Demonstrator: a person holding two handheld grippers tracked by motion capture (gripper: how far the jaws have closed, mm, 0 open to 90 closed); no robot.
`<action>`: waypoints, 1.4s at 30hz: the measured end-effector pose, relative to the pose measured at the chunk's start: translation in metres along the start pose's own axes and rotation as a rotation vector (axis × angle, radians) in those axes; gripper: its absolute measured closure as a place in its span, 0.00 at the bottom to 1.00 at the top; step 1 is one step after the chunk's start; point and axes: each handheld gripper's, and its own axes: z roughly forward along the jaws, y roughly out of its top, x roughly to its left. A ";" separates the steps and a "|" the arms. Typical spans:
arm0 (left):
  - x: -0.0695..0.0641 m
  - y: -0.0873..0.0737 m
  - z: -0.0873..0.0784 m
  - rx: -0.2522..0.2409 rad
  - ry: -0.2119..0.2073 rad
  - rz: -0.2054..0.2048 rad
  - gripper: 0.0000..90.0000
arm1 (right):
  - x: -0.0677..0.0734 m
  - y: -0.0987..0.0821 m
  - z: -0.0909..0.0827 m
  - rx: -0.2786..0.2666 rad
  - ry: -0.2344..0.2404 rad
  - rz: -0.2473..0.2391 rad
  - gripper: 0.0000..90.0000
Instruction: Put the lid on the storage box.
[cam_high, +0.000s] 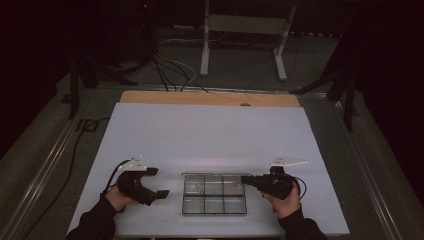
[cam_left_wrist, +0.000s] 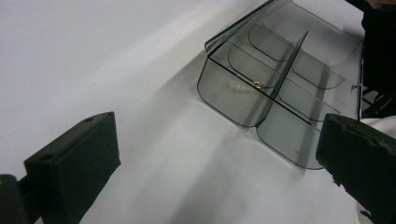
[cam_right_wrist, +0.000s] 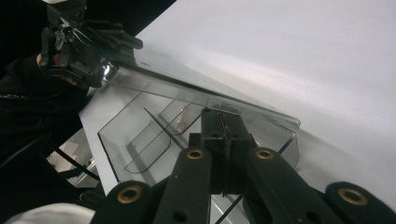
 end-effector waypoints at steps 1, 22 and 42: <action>-0.001 -0.001 0.000 -0.002 -0.007 -0.001 0.01 | 0.000 0.000 0.000 0.001 0.000 -0.001 1.00; -0.002 -0.004 -0.001 -0.016 -0.010 0.003 0.01 | 0.007 -0.010 -0.005 0.042 -0.032 -0.020 1.00; -0.002 -0.004 -0.003 -0.023 -0.019 0.005 0.01 | 0.019 -0.018 -0.005 0.116 -0.162 -0.148 1.00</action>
